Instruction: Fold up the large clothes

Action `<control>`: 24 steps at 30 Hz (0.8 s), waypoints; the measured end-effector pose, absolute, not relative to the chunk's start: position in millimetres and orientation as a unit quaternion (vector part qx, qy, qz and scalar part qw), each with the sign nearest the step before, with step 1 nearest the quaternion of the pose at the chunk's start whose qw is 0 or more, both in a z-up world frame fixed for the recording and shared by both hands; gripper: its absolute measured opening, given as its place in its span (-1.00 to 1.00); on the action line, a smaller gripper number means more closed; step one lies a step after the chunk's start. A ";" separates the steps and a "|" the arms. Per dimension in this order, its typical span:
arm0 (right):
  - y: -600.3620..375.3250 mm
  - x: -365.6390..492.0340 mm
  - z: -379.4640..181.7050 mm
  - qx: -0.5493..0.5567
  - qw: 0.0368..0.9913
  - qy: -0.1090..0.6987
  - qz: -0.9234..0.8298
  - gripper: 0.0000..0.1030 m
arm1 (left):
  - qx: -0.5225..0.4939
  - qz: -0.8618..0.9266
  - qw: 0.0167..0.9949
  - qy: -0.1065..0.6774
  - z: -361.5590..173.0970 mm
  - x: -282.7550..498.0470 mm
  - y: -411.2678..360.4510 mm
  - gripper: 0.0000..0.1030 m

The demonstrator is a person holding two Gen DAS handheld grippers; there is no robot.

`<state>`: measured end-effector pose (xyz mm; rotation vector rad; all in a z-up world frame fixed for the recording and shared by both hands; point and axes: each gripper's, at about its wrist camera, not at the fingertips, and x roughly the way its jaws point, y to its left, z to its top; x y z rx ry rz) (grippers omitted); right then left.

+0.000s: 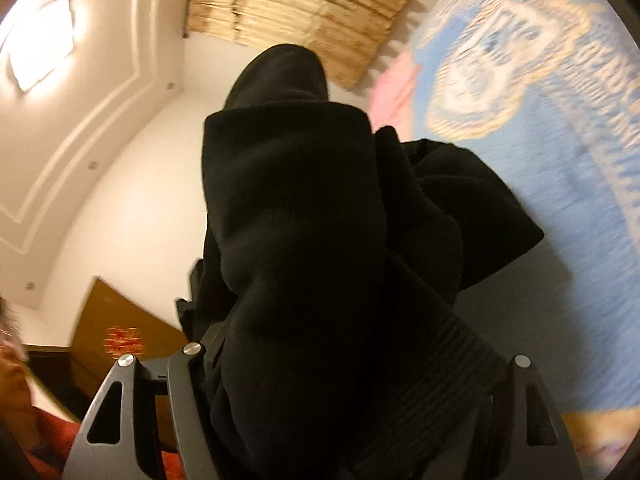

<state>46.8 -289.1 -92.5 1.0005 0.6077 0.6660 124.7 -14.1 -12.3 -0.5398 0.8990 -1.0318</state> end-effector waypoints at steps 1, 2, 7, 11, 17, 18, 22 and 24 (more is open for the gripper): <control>-277.3 49.6 -86.0 0.461 0.778 0.278 0.324 0.37 | -0.246 -0.465 0.750 0.402 -5.3 120.2 -5.2 0.91; -268.5 51.7 -81.5 0.461 0.774 0.276 0.336 0.37 | -0.247 -0.457 0.758 0.393 2.6 115.6 7.2 0.91; -201.9 78.6 -63.5 0.451 0.742 0.282 0.409 0.37 | -0.254 -0.395 0.801 0.370 29.8 102.7 83.3 0.91; -139.1 111.4 -56.5 0.436 0.716 0.297 0.458 0.37 | -0.274 -0.335 0.828 0.357 33.7 101.6 140.1 0.92; -37.5 177.7 -58.1 0.428 0.660 0.322 0.526 0.37 | -0.295 -0.240 0.859 0.344 36.9 103.6 213.0 0.92; -18.8 190.3 -59.5 0.426 0.650 0.325 0.539 0.37 | -0.296 -0.226 0.863 0.340 38.5 105.6 224.2 0.92; 26.0 231.3 -69.6 0.419 0.630 0.339 0.559 0.37 | -0.304 -0.181 0.873 0.335 31.7 120.0 258.3 0.92; 44.3 251.7 -80.4 0.413 0.630 0.353 0.556 0.37 | -0.309 -0.154 0.873 0.345 16.2 140.0 268.5 0.93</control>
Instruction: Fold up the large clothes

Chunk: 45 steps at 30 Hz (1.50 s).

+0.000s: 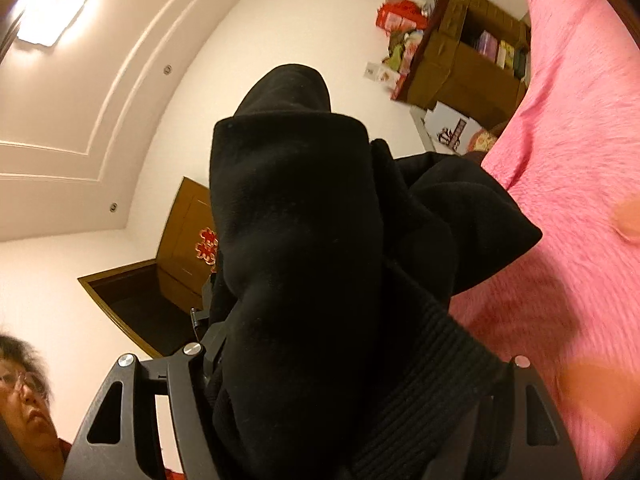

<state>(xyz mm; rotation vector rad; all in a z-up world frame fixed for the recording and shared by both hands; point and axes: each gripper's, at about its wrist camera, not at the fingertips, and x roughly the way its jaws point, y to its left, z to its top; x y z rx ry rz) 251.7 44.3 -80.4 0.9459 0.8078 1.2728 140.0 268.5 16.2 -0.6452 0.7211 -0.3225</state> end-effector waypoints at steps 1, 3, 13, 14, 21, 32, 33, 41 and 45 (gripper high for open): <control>54.9 262.1 -89.3 0.412 0.629 0.363 0.551 0.37 | -0.310 -0.142 0.872 0.351 7.2 148.5 272.3 0.93; 67.3 274.3 -106.1 0.412 0.631 0.380 0.536 0.37 | -0.305 -0.114 0.870 0.370 -11.1 166.2 268.8 0.93; 68.6 287.5 -118.2 0.334 0.707 0.428 0.453 0.51 | -0.184 0.026 0.910 0.370 -35.8 202.6 255.9 1.00; 65.7 284.3 -115.6 0.328 0.711 0.430 0.449 0.52 | -0.169 0.035 0.915 0.364 -35.5 205.1 258.8 1.00; 37.8 248.0 -43.2 0.232 0.824 0.352 0.378 0.52 | -0.072 0.109 0.935 0.330 -26.6 200.8 268.6 1.00; 64.0 133.4 22.4 0.084 0.902 0.273 0.324 0.52 | -0.077 0.125 0.937 0.317 -5.5 153.0 274.8 1.00; 67.5 130.3 22.9 0.086 0.902 0.273 0.324 0.52 | -0.075 0.127 0.937 0.317 -4.2 147.2 274.5 1.00; 86.0 77.1 30.9 0.098 0.914 0.259 0.296 0.52 | -0.029 0.164 0.937 0.307 5.1 89.7 255.3 1.00; 82.4 35.8 49.5 0.104 0.926 0.233 0.279 0.53 | -0.015 0.178 0.938 0.296 14.7 57.8 245.2 1.00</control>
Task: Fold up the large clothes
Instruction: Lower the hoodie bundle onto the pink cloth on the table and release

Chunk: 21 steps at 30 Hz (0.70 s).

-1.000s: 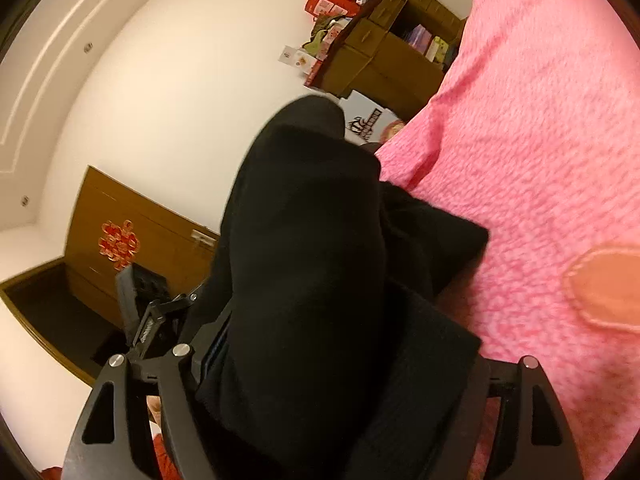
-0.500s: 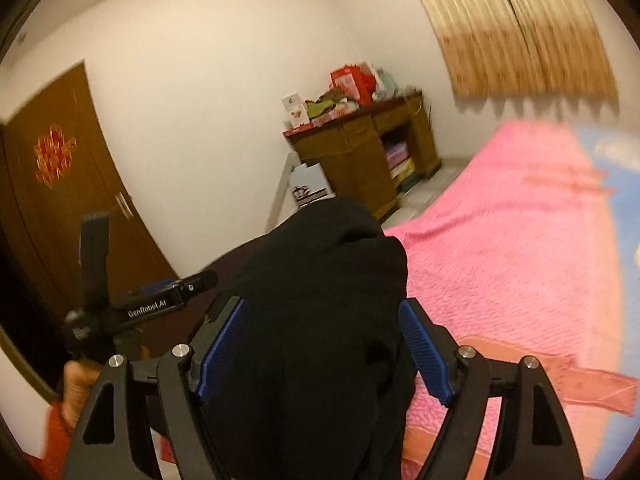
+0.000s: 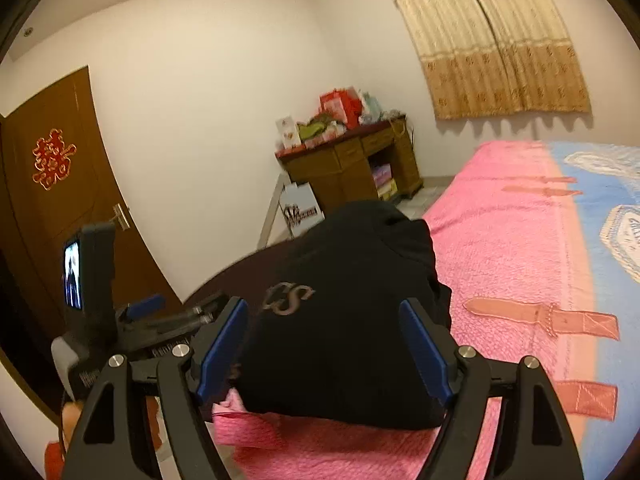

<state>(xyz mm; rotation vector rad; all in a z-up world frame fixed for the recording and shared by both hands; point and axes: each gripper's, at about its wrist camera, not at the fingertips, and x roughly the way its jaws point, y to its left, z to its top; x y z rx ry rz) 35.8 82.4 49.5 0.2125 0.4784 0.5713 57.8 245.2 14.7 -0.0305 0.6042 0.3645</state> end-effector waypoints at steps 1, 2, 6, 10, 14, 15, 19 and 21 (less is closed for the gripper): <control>81.6 25.7 53.7 0.102 0.930 0.227 0.272 0.53 | -0.016 0.177 0.940 0.292 16.5 49.8 242.4 1.00; 81.3 17.6 56.1 0.099 0.933 0.222 0.264 0.53 | -0.016 0.175 0.941 0.288 18.6 39.8 240.6 1.00; 78.3 -16.2 64.4 0.079 0.940 0.226 0.242 0.53 | -0.001 0.174 0.939 0.296 19.3 22.5 233.2 1.00; 74.6 -33.9 59.8 0.067 0.941 0.251 0.219 0.53 | 0.020 0.181 0.933 0.310 10.8 8.4 225.2 1.00; 69.9 -45.9 47.1 0.061 0.934 0.296 0.189 0.53 | 0.035 0.180 0.925 0.332 -6.6 -9.9 218.1 1.00; 68.9 -49.0 45.1 0.059 0.933 0.304 0.182 0.53 | 0.035 0.181 0.923 0.337 -10.8 -14.7 215.4 1.00; 64.0 -63.3 37.2 0.045 0.929 0.331 0.157 0.53 | 0.023 0.167 0.916 0.364 -27.7 -30.3 209.8 1.00; 64.3 -72.2 35.9 0.034 0.928 0.342 0.147 0.53 | 0.019 0.158 0.915 0.371 -31.3 -36.5 205.3 1.00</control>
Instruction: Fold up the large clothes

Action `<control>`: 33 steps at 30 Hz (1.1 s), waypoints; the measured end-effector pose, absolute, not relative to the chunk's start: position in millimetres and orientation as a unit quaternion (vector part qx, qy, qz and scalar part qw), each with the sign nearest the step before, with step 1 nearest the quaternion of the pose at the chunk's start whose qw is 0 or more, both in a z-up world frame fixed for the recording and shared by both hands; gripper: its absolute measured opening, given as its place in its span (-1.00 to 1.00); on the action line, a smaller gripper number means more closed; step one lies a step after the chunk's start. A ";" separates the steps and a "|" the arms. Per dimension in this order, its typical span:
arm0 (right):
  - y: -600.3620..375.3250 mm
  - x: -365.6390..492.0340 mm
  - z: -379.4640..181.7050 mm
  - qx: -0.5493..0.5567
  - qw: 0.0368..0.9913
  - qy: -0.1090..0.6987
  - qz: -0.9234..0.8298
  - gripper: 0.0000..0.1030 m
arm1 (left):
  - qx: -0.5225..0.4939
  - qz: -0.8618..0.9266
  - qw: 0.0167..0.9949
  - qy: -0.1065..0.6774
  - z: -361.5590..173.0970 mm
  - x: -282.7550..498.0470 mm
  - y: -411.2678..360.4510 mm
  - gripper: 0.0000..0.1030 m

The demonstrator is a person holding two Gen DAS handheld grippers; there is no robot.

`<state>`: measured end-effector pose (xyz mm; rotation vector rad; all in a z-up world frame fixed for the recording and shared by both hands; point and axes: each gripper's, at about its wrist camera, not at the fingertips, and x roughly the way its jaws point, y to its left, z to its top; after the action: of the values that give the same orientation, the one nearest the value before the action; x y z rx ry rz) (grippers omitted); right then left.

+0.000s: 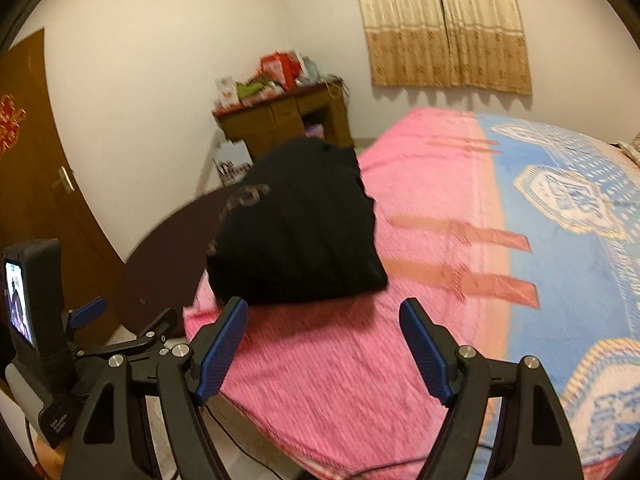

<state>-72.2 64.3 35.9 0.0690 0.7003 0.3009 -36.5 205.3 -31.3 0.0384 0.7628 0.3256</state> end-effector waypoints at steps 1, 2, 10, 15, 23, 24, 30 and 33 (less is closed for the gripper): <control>63.5 -76.7 36.9 0.032 0.928 0.342 0.144 0.53 | 0.017 0.152 0.917 0.369 -30.8 -39.8 203.4 1.00; 63.1 -82.1 38.3 0.031 0.929 0.340 0.140 0.53 | 0.015 0.146 0.920 0.364 -27.8 -44.4 201.2 1.00; 55.8 -134.0 83.5 0.030 0.957 0.263 0.115 0.53 | 0.015 0.148 0.952 0.267 31.4 -95.2 192.1 1.00; 59.6 -172.9 123.4 0.020 0.978 0.178 0.105 0.53 | -0.004 0.151 0.965 0.213 63.2 -122.8 199.2 1.00; 72.8 -231.9 166.0 -0.001 0.994 0.041 0.099 0.65 | -0.031 0.157 0.976 0.146 91.5 -160.9 203.2 1.00; 75.0 -234.8 164.6 -0.006 0.995 0.034 0.098 0.66 | -0.025 0.162 0.977 0.136 94.3 -165.2 201.6 1.00; 78.9 -221.6 150.8 -0.004 0.991 0.070 0.112 0.67 | -0.007 0.165 0.978 0.128 97.6 -171.2 190.8 1.00; 71.6 -212.3 147.1 0.018 0.990 0.083 0.114 0.68 | 0.002 0.168 0.977 0.129 95.7 -170.1 184.9 1.00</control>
<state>-212.3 71.6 147.1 0.0354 0.1674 0.2288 -170.1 184.9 95.7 0.0047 0.2603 0.3385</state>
